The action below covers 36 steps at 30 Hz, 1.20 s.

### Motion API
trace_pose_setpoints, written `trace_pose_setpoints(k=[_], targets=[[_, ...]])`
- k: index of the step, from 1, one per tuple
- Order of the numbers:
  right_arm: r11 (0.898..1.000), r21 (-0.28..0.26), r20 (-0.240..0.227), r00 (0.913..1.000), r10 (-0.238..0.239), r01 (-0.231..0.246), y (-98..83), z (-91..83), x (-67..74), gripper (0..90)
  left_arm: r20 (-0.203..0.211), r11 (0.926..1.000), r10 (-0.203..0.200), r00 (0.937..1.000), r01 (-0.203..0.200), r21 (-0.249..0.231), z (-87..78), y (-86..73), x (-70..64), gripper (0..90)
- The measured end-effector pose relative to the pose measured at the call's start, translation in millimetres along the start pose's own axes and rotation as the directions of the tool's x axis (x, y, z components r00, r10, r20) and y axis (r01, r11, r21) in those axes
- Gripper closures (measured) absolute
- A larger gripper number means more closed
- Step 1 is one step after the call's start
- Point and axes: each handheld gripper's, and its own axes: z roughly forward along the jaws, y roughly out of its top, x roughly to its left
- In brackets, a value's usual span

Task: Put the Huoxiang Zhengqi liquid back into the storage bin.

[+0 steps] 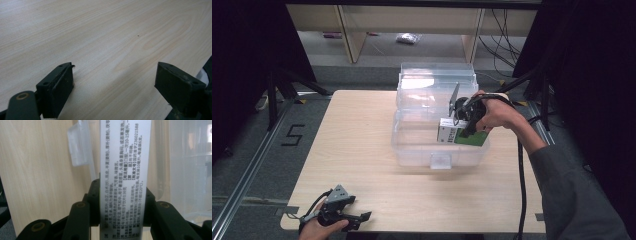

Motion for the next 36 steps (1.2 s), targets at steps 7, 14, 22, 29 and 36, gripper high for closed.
trace_pose_setpoints(k=[7,14,22,29,36], targets=[[1.0,0.008,-0.016,0.9998,0.015,-0.015,-3.2,15.3,-10.8,64.4,0.007,1.0,-0.004,1.0,0.004,0.004,-0.3,0.3,0.2,14.8],[0.999,0.022,-0.035,0.9991,0.025,-0.024,-6.5,29.2,-17.6,64.4,0.002,1.0,0.0,1.0,0.0,0.001,0.1,0.0,0.1,14.8],[0.999,0.015,-0.041,0.9986,0.034,-0.034,-12.7,43.1,-23.7,64.3,0.003,1.0,-0.001,1.0,0.001,0.0,0.1,0.0,0.2,14.8],[0.999,0.046,-0.057,0.9979,0.03,-0.027,-13.1,53.3,-25.1,64.3,0.006,1.0,-0.002,1.0,0.002,0.008,-0.2,0.4,0.6,14.8],[0.998,0.048,-0.063,0.9972,0.04,-0.037,-14.3,62.5,-23.6,64.2,0.007,1.0,-0.004,1.0,0.004,0.005,-0.4,0.2,0.2,14.8]])
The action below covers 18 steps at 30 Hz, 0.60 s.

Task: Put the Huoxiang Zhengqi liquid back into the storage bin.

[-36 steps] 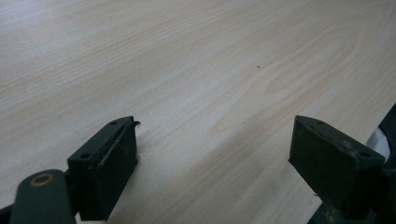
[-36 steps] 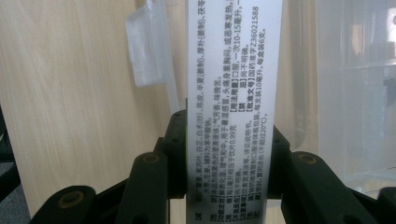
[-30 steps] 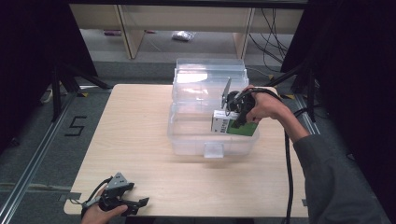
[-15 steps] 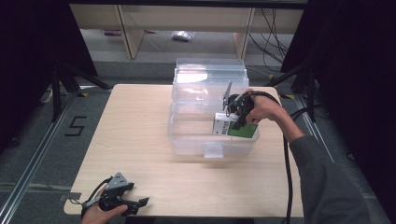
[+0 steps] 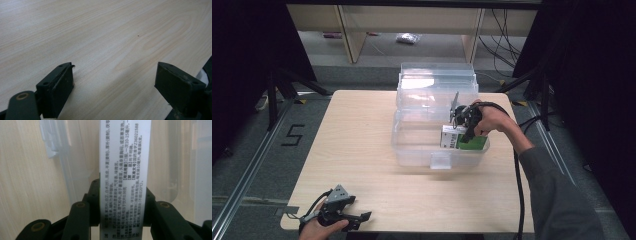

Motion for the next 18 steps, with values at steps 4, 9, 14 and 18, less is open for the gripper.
trace_pose_setpoints(k=[4,9,14,18], targets=[[1.0,0.002,-0.019,0.9995,-0.023,0.023,-2.3,6.4,-0.9,64.2,-0.004,1.0,0.003,1.0,-0.003,-0.002,0.3,0.0,-0.1,14.8],[0.999,-0.003,-0.009,0.9991,-0.042,0.041,-5.3,13.1,-2.2,64.1,-0.007,1.0,0.002,1.0,-0.002,-0.007,0.7,-0.2,-0.1,14.8],[1.0,-0.003,-0.033,0.9992,-0.024,0.023,-8.0,19.9,-1.1,64.1,-0.003,1.0,0.002,1.0,-0.002,0.003,0.2,0.3,0.3,14.8],[1.0,0.005,-0.039,0.9992,-0.008,0.009,-8.3,23.6,-0.5,64.1,-0.001,1.0,0.006,1.0,-0.006,0.004,0.1,0.3,0.7,14.8]])
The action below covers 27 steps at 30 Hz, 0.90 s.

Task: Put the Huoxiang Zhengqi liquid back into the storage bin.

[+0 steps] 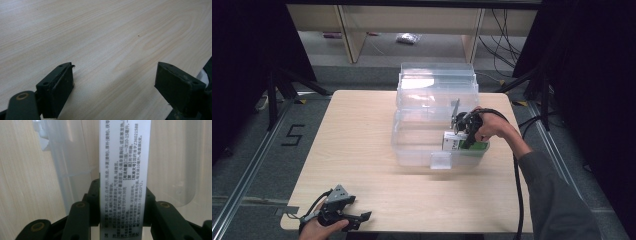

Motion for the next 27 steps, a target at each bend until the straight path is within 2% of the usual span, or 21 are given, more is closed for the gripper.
trace_pose_setpoints(k=[1,2,3,5,6,9,10,13,14,15,16,19,20,22,23,24,26,27], targets=[[0.999,0.02,-0.002,0.9997,0.026,-0.026,-0.4,0.8,1.0,64.1,0.001,1.0,0.0,1.0,0.0,-0.002,0.2,-0.1,0.0,14.8],[1.0,0.015,-0.004,0.9999,0.014,-0.013,-0.9,2.4,-0.1,64.0,-0.002,1.0,-0.002,1.0,0.002,0.001,-0.1,-0.1,-0.3,14.8],[1.0,-0.012,-0.007,0.9997,-0.025,0.025,-1.1,4.8,-1.9,64.0,-0.001,1.0,-0.002,1.0,0.002,-0.001,0.0,-0.2,-0.2,14.8],[1.0,-0.006,-0.004,0.9998,-0.019,0.019,-1.3,6.7,-1.6,63.9,-0.001,1.0,-0.004,1.0,0.004,-0.002,0.1,-0.2,-0.3,14.8],[1.0,-0.008,-0.017,0.9998,-0.009,0.009,-1.0,7.2,-0.8,63.8,-0.002,1.0,-0.005,1.0,0.005,-0.001,0.0,-0.2,-0.4,14.8],[1.0,-0.011,-0.012,0.9997,-0.023,0.023,-1.3,9.7,-1.2,63.6,-0.003,1.0,-0.005,1.0,0.005,0.0,-0.2,-0.1,-0.5,14.8],[1.0,0.001,-0.034,0.9994,-0.006,0.006,-0.9,10.9,-0.5,63.2,-0.01,0.9999,-0.007,0.9999,0.006,-0.012,0.4,-0.6,-1.1,14.8],[1.0,0.006,-0.019,0.9998,-0.011,0.011,-0.9,12.9,-0.6,62.9,-0.004,1.0,-0.005,1.0,0.005,0.001,-0.4,-0.1,-0.5,14.8],[1.0,0.009,-0.016,0.9997,-0.018,0.018,-0.8,13.3,-1.4,62.9,-0.003,1.0,-0.005,1.0,0.005,-0.004,-0.1,-0.3,-0.4,14.8],[0.999,-0.003,-0.007,0.9987,-0.051,0.051,-1.2,15.3,-3.9,62.8,-0.003,1.0,-0.004,1.0,0.004,-0.002,-0.2,-0.3,-0.3,14.8],[1.0,0.024,-0.023,0.9997,0.012,-0.011,0.0,12.3,0.3,62.3,-0.003,1.0,-0.005,1.0,0.005,-0.002,-0.1,-0.2,-0.3,14.8],[1.0,0.014,-0.02,0.9995,0.023,-0.023,-0.4,8.5,1.6,61.2,-0.01,0.9999,-0.005,0.9999,0.005,-0.011,0.4,-0.5,-1.0,14.8],[1.0,-0.03,-0.018,0.9998,0.003,-0.004,-1.4,4.8,1.3,60.0,-0.006,1.0,-0.004,1.0,0.004,-0.009,0.4,-0.4,-0.7,14.8],[0.999,-0.042,-0.016,0.9999,-0.004,0.003,-1.7,3.0,1.4,59.6,-0.009,0.9999,-0.008,0.9999,0.008,-0.008,0.3,-0.6,-1.2,14.8],[0.999,-0.05,-0.016,0.9997,0.02,-0.021,-3.3,-0.8,2.4,58.5,-0.006,1.0,-0.006,1.0,0.006,-0.007,0.3,-0.5,-0.9,14.8],[0.996,-0.08,-0.019,0.9992,0.036,-0.038,-5.9,-5.5,3.0,57.6,-0.006,1.0,-0.007,1.0,0.007,-0.007,0.4,-0.5,-1.0,14.8],[0.995,-0.086,-0.013,0.9989,0.045,-0.046,-7.3,-7.2,2.7,57.4,-0.007,0.9999,-0.005,1.0,0.005,-0.01,0.9,-0.5,-0.9,14.8],[0.994,-0.093,-0.02,0.9979,0.062,-0.064,-8.9,-9.1,3.5,57.4,-0.006,0.9997,-0.017,0.9998,0.017,-0.018,1.6,-0.5,-1.8,14.8]])
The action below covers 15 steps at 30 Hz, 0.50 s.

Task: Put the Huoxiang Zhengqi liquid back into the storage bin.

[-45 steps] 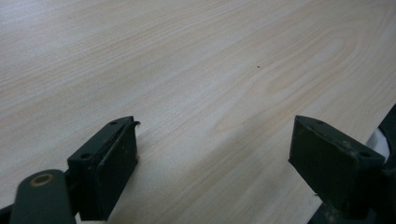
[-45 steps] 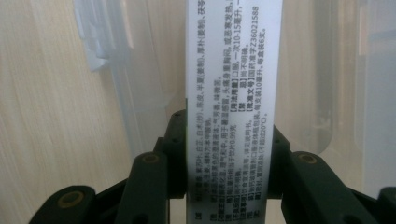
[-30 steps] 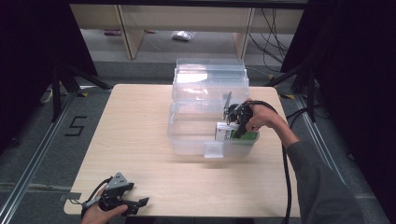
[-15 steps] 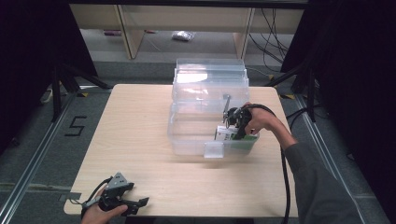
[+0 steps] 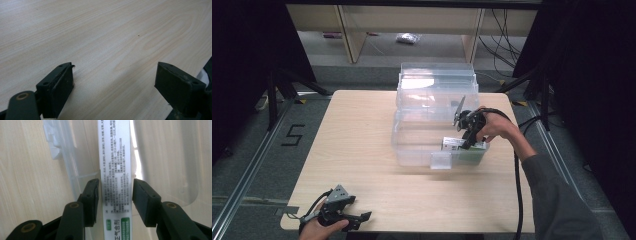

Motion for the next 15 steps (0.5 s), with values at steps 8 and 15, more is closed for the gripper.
trace_pose_setpoints(k=[8,15], targets=[[0.997,-0.036,0.021,0.9971,0.074,-0.073,-4.9,-13.9,4.1,56.1,-0.002,0.9998,0.015,0.9999,-0.015,0.011,-1.0,0.2,1.0,14.8],[0.994,-0.073,0.031,0.9957,0.087,-0.084,-5.1,-17.5,4.3,51.8,-0.002,0.9998,0.014,0.9999,-0.014,0.011,-1.1,0.1,1.0,14.8]])
